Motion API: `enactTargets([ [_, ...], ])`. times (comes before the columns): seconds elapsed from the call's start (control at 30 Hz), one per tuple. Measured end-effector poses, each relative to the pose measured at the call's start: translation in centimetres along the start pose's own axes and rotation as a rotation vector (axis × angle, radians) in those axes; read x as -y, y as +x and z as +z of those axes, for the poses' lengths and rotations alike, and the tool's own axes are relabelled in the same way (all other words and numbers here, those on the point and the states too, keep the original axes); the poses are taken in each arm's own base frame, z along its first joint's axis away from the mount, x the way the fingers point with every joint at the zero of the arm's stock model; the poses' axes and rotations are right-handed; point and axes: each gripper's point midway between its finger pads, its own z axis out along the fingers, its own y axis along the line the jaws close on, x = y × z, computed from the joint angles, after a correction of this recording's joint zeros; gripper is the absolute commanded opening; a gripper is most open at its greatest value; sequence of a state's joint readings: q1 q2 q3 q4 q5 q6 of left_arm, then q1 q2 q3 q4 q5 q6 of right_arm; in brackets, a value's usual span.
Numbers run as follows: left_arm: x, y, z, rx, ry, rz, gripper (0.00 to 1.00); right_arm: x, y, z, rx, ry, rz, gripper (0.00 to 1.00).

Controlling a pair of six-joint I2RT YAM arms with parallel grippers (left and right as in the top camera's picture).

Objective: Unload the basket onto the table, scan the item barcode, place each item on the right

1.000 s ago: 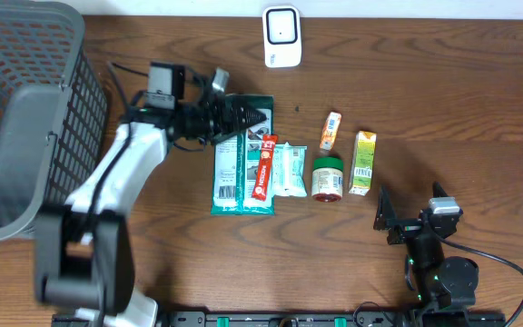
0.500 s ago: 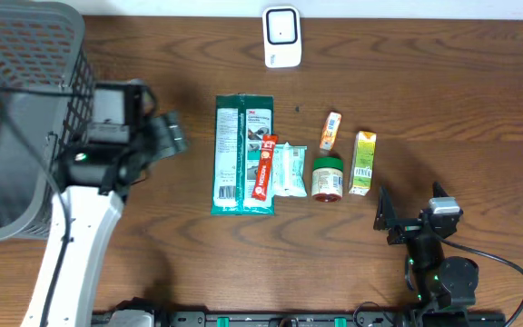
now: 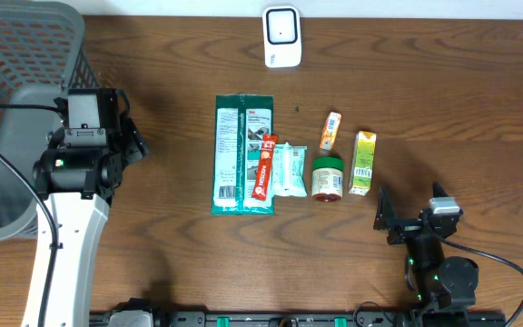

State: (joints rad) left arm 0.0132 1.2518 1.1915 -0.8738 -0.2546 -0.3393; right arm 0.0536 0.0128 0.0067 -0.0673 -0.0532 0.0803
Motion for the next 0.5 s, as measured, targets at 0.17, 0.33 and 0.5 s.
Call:
enactTargets([
  [0.17, -0.12, -0.04, 0.00, 0.003, -0.007, 0.000, 0.85, 0.00, 0.00, 0.00, 0.000, 0.000, 0.000, 0.99],
  [0.33, -0.12, -0.04, 0.00, 0.003, -0.007, 0.000, 0.85, 0.00, 0.00, 0.00, 0.000, 0.000, 0.000, 0.99],
  [0.5, -0.12, -0.04, 0.00, 0.003, -0.007, 0.000, 0.85, 0.00, 0.00, 0.00, 0.000, 0.000, 0.000, 0.99],
])
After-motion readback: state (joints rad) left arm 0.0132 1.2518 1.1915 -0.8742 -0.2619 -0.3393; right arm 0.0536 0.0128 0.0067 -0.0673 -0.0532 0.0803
